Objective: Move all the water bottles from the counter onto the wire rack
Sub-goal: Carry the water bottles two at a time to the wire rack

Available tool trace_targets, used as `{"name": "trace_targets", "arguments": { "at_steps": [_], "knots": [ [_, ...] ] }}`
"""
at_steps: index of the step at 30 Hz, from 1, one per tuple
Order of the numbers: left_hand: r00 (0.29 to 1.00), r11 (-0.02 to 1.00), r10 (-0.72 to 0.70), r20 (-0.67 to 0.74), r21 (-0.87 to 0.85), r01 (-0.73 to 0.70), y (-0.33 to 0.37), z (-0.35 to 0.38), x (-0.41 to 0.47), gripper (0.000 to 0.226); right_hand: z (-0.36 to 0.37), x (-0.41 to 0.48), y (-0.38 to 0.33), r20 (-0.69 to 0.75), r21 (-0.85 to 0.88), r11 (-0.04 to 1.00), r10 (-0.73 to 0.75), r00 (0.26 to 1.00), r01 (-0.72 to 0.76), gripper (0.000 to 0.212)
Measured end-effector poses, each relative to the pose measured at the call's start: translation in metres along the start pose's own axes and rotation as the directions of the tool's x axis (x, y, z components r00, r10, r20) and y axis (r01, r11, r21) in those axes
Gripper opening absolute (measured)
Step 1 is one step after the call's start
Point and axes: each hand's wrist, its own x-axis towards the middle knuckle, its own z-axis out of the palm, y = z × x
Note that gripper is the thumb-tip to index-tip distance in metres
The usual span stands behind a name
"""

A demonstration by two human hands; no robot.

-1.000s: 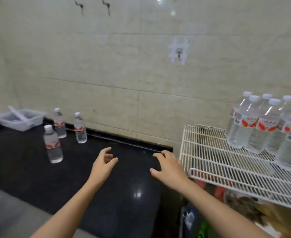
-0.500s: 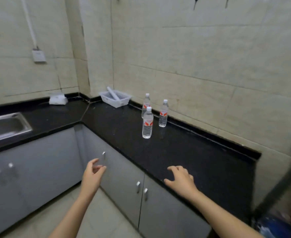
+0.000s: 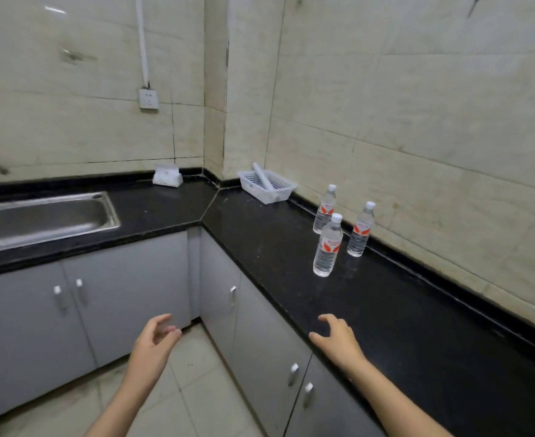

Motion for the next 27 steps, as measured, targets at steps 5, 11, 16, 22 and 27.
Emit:
{"name": "trace_targets", "arguments": {
  "at_steps": [5,11,16,22,27],
  "knots": [
    [1.0,0.998,0.023,0.007,0.055,-0.023,0.017,0.025,0.072,0.031,-0.014,0.077,-0.01,-0.094,0.162,0.987,0.016,0.995,0.0,0.05],
    [0.997,0.997,0.048,0.057,0.059,-0.051,0.025,0.064,0.142,0.03,-0.023,0.152,-0.008,-0.144,0.237,0.971,0.06,0.988,-0.024,0.049],
    [0.996,0.999,-0.022,0.09,0.05,0.018,0.002,0.08,0.171,0.028,-0.01,0.192,-0.006,-0.138,0.262,0.963,0.106,0.985,-0.067,0.05],
    [0.992,0.997,-0.064,0.106,0.04,0.06,-0.024,0.087,0.229,0.03,0.016,0.232,-0.024,-0.108,0.248,0.961,0.156,0.982,-0.125,0.051],
    [0.972,0.999,-0.046,0.23,0.019,0.042,-0.037,0.111,0.305,0.028,0.027,0.265,-0.044,-0.159,0.263,0.941,0.258,0.953,-0.211,0.052]
  ]
}}
